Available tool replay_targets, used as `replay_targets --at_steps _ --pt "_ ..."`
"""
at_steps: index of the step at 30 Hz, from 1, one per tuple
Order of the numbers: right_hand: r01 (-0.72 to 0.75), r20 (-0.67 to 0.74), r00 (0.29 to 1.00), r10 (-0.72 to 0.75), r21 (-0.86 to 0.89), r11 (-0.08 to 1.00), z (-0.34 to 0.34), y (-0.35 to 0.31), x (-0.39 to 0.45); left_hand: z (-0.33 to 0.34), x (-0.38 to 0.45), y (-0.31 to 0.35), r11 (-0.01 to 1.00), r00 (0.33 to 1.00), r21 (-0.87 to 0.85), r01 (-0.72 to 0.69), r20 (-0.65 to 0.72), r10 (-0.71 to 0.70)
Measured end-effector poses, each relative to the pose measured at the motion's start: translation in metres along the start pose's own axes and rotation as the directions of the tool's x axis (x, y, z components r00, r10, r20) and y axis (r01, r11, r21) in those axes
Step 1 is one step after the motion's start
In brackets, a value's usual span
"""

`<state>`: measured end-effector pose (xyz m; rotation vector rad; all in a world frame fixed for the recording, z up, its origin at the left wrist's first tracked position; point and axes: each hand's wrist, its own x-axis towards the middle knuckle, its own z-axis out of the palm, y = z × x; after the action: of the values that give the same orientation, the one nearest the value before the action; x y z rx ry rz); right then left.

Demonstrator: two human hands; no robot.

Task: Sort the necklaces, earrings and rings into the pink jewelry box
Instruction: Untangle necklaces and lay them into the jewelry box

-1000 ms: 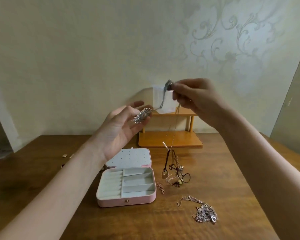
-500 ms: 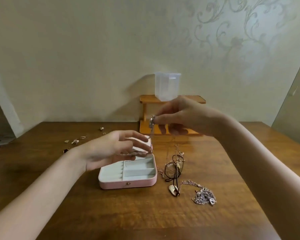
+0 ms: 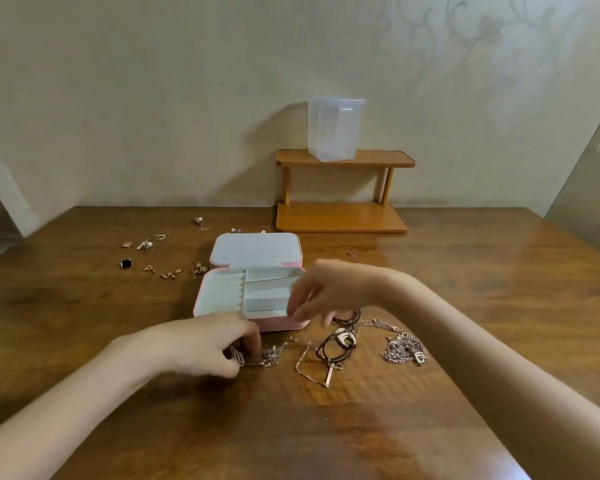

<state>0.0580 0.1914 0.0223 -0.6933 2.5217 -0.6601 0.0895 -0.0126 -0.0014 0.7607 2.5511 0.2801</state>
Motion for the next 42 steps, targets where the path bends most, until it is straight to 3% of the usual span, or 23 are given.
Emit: replay_targets --at_steps 2,5,8,12,15,19,24,30,34,37,40,42 --pt "-0.035 0.017 0.999 0.038 -0.144 0.989 -0.01 0.008 -0.007 0.004 0.003 0.011 0.999 0.989 0.053 -0.002 -0.146 0.01" --pt "-0.117 0.17 0.972 0.161 -0.242 0.963 -0.003 0.018 -0.012 0.016 0.016 0.032 0.991 0.918 -0.026 -0.129 -0.38 0.109" --pt "-0.085 0.103 0.987 0.123 -0.309 0.947 0.01 0.028 -0.011 0.031 0.033 0.046 0.974 0.891 -0.089 -0.21 -0.428 0.153" --pt "-0.023 -0.123 0.992 0.019 -0.029 0.999 -0.009 0.029 -0.029 0.037 0.048 0.046 0.911 0.913 -0.331 -0.245 -0.396 0.101" --pt "0.026 -0.289 0.957 0.009 0.119 0.992 -0.028 0.03 -0.043 0.036 0.053 0.048 0.88 0.903 -0.404 -0.248 -0.426 0.059" --pt "0.016 -0.331 0.941 0.072 0.255 0.967 -0.037 0.037 -0.051 0.029 0.054 0.055 0.835 0.868 -0.492 -0.246 -0.496 -0.037" --pt "0.056 -0.413 0.904 0.106 0.362 0.931 -0.043 0.041 -0.055 0.018 0.055 0.054 0.777 0.878 -0.588 -0.225 -0.469 -0.101" --pt "0.096 -0.564 0.799 0.209 0.462 0.882 -0.046 0.044 -0.054 0.016 0.049 0.056 0.859 0.826 -0.471 -0.201 -0.553 -0.11" --pt "0.193 -0.694 0.637 0.336 0.565 0.802 -0.055 0.051 -0.054 0.015 0.042 0.052 0.863 0.822 -0.45 -0.23 -0.565 -0.075" --pt "0.059 -0.683 0.616 0.391 0.535 0.843 -0.056 0.059 -0.054 0.009 0.038 0.05 0.703 0.84 -0.648 -0.292 -0.525 -0.135" --pt "-0.175 -0.612 0.682 0.401 0.396 0.901 -0.051 0.07 -0.049 -0.003 0.037 0.051 0.545 0.87 -0.773 -0.325 -0.47 -0.147" --pt "-0.312 -0.564 0.715 0.414 0.272 0.91 -0.046 0.077 -0.045 -0.012 0.034 0.053 0.496 0.878 -0.792 -0.356 -0.466 -0.114"
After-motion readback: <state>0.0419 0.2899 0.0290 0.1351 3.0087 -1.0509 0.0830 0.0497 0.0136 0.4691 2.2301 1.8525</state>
